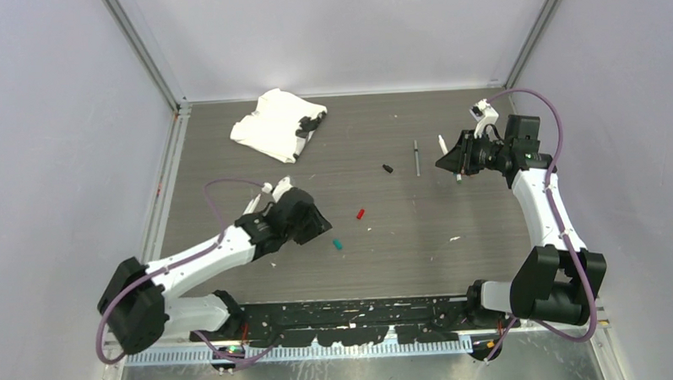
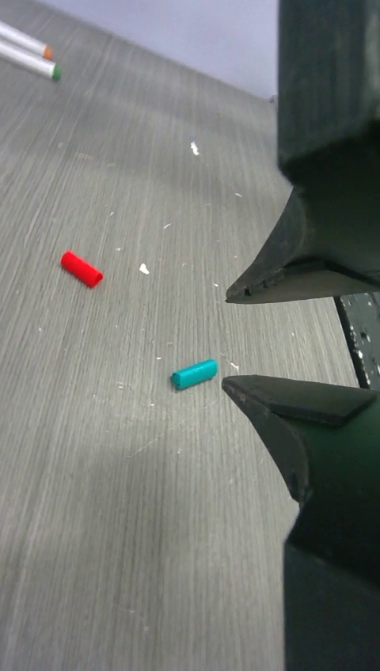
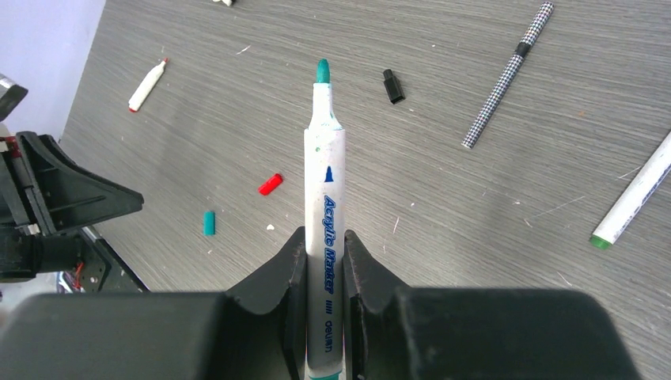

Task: Insert the pens into the pen caps
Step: Insert the pen cap onto the pen.

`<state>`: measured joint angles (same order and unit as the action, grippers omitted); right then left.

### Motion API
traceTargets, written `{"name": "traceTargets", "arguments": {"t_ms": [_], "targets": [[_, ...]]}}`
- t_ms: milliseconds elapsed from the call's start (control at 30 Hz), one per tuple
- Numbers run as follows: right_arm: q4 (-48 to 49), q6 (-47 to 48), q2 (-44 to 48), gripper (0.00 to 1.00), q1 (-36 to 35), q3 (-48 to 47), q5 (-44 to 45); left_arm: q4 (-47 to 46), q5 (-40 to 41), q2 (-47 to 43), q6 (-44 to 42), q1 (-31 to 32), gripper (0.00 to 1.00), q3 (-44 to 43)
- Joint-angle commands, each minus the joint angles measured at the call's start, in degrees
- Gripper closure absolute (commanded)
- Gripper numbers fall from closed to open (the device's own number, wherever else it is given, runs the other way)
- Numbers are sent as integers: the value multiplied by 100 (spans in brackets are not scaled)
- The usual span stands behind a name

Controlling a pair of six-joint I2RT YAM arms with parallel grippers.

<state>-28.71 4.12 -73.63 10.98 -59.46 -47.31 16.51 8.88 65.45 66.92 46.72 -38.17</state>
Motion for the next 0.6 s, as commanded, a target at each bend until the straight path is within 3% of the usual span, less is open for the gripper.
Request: {"name": "traceTargets", "arguments": {"t_ms": [0,200,567], "targets": [[181,-67,217,99,17,13,-121,1961,787,916,891,350,61,-1072],[199,-86,240,99,17,22,-137,2718,714,2334,851,535,54,-2123],[198,-78,265,99,18,31,-176,2562,762,3149,858,672,55,-2576]]}}
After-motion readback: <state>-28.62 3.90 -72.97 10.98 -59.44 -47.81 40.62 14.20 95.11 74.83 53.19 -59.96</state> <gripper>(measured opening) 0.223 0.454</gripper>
